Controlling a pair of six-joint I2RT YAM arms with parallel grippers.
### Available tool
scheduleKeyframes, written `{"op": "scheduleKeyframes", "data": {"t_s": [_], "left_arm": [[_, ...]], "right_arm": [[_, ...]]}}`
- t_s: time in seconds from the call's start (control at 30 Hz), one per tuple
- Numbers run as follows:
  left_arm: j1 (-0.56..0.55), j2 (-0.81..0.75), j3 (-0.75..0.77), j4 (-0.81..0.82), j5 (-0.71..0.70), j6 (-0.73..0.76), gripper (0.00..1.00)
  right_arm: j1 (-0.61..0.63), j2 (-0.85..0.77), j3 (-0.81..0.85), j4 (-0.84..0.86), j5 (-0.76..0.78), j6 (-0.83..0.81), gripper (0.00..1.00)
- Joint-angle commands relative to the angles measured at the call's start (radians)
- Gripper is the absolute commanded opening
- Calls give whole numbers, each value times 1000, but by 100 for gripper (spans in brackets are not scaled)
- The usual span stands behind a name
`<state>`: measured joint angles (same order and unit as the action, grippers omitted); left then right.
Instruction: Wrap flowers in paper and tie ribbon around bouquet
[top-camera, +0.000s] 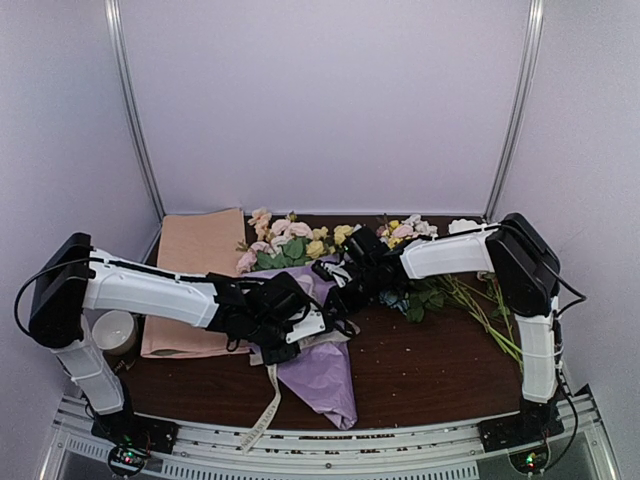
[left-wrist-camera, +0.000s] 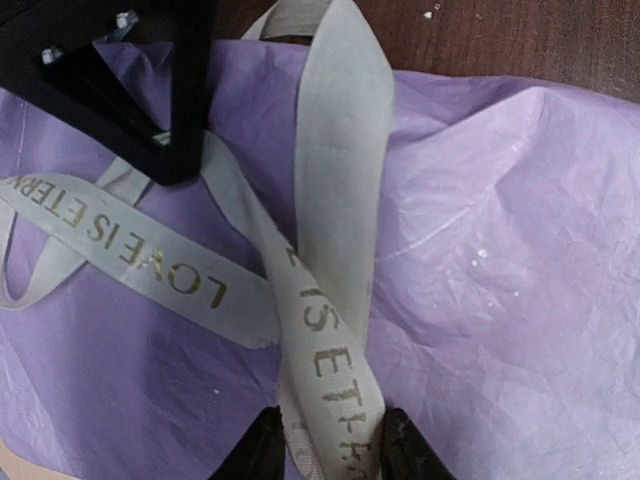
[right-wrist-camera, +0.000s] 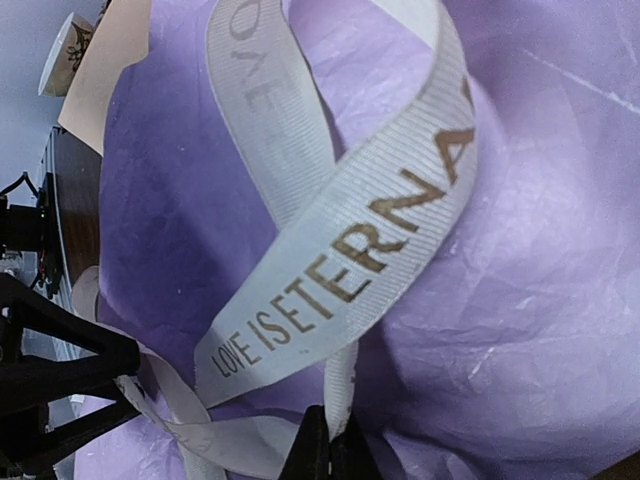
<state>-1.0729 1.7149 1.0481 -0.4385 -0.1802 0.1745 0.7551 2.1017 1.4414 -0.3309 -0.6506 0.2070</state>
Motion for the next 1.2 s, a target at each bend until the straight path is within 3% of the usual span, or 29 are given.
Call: {"op": "scheduleKeyframes", "data": {"t_s": [0.0, 0.13, 0.17, 0.23, 0.27, 0.6, 0.83, 1.0, 1.17], "left_arm": [[7, 17, 44, 2, -50, -6, 35], [7, 51, 52, -31, -54, -3, 30], [7, 53, 52, -32, -50, -3, 25], [7, 53, 51, -29, -54, -3, 3], [7, 50, 55, -28, -67, -8, 0], [7, -121, 7, 132, -137, -25, 0], [7, -181, -20, 163, -124, -37, 0], [8, -152, -24, 171, -145, -61, 0], [38, -121, -15, 168, -165, -127, 0]], "right_arm": [[12, -39, 13, -48, -24, -27, 0], [16, -39, 8, -57, -27, -37, 0], [17, -40, 7, -56, -29, -37, 0], [18, -40, 6, -56, -38, -38, 0], [20, -41, 5, -56, -41, -40, 0], [57, -27, 27, -137, -85, -157, 0], [66, -43, 38, -222, -111, -263, 12], [20, -101, 33, -120, -99, -145, 29], [-22, -167, 21, -49, 39, -50, 33]]}}
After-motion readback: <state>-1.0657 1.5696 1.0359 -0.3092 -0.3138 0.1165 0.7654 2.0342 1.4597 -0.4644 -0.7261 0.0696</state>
